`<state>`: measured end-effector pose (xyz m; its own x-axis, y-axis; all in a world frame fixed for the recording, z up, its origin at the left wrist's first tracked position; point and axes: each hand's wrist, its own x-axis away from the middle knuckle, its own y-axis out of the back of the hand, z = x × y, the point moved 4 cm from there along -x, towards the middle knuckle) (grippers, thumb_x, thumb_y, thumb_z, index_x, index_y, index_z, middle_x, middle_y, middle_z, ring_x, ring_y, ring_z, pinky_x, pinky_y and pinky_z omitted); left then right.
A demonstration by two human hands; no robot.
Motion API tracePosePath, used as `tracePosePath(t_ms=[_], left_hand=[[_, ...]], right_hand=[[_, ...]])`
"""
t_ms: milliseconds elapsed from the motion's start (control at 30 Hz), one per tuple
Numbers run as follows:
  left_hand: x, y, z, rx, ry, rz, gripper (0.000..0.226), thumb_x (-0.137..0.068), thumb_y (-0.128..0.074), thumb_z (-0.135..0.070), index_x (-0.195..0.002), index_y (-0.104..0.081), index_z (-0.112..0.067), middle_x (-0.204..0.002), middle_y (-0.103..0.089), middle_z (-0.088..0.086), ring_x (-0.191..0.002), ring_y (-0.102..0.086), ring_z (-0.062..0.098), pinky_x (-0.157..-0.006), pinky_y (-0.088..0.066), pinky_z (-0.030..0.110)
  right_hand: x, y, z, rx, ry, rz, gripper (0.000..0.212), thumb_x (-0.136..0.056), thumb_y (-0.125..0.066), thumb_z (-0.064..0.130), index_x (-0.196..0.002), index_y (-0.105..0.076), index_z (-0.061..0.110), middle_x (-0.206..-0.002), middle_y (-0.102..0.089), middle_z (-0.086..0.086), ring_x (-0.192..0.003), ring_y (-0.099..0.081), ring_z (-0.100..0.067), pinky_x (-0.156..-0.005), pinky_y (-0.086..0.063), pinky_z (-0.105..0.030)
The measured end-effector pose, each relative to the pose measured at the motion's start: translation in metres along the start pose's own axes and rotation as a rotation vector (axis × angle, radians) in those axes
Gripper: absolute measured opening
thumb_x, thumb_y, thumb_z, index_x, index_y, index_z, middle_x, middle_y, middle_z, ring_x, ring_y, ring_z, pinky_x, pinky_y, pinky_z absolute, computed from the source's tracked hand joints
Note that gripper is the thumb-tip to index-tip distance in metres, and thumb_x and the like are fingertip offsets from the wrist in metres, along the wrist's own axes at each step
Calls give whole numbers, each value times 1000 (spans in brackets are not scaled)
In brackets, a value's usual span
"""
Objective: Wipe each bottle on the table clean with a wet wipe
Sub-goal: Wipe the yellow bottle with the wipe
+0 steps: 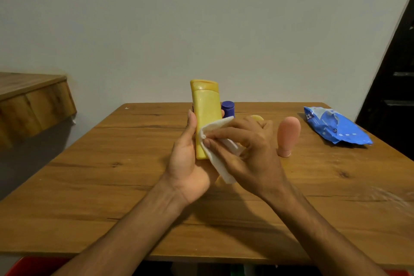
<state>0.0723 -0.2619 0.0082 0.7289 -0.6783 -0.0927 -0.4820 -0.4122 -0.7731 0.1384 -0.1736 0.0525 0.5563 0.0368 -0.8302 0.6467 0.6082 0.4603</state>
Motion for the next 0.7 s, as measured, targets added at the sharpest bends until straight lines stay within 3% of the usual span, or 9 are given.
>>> tracePosePath(t_ms=[100, 167, 267, 467, 567, 700], left_hand=[[2, -2, -1, -23, 30, 18, 67, -91, -43, -67, -112, -73, -11, -116, -64, 12, -107, -63, 25, -100, -46, 41], [1, -1, -4, -26, 20, 9, 67, -92, -44, -66, -125, -66, -12, -128, -57, 13, -119, -54, 27, -112, -34, 44], [-1, -3, -7, -29, -18, 16, 69, -94, -39, -65, -139, -53, -14, -122, -60, 11, -113, -57, 24, -106, -40, 41], [0, -5, -5, -39, -14, 33, 73, -93, -39, -66, -139, -52, -10, -122, -61, 14, -113, -60, 26, -101, -48, 42], [1, -7, -3, -46, -10, 36, 73, -93, -39, -65, -140, -50, -10, -122, -63, 13, -112, -61, 26, -96, -51, 40], [2, -6, 13, -69, 38, 40, 72, -89, -49, -63, -140, -51, -13, -126, -60, 15, -119, -53, 28, -105, -40, 45]], right_hand=[[2, -4, 7, -30, 57, 139, 25, -82, -61, 45, -98, -72, 30, -96, -67, 13, -92, -54, -6, -80, -39, -39], [0, -1, 5, -48, 77, 190, 23, -82, -63, 45, -98, -72, 32, -94, -66, 17, -90, -53, -7, -80, -35, -36], [-5, 10, -5, -55, 55, 118, 20, -81, -66, 47, -95, -73, 35, -89, -66, 19, -85, -52, -10, -74, -35, -44], [-3, 9, -4, 35, 59, -22, 26, -83, -62, 44, -96, -74, 25, -89, -68, 8, -86, -53, -13, -70, -41, -49], [-3, 10, -3, 89, 63, -65, 22, -83, -65, 41, -95, -74, 25, -89, -68, 9, -87, -51, -13, -70, -38, -45], [-5, 13, -6, 95, 15, -148, 20, -84, -65, 38, -97, -73, 25, -91, -68, 8, -88, -53, -18, -70, -36, -47]])
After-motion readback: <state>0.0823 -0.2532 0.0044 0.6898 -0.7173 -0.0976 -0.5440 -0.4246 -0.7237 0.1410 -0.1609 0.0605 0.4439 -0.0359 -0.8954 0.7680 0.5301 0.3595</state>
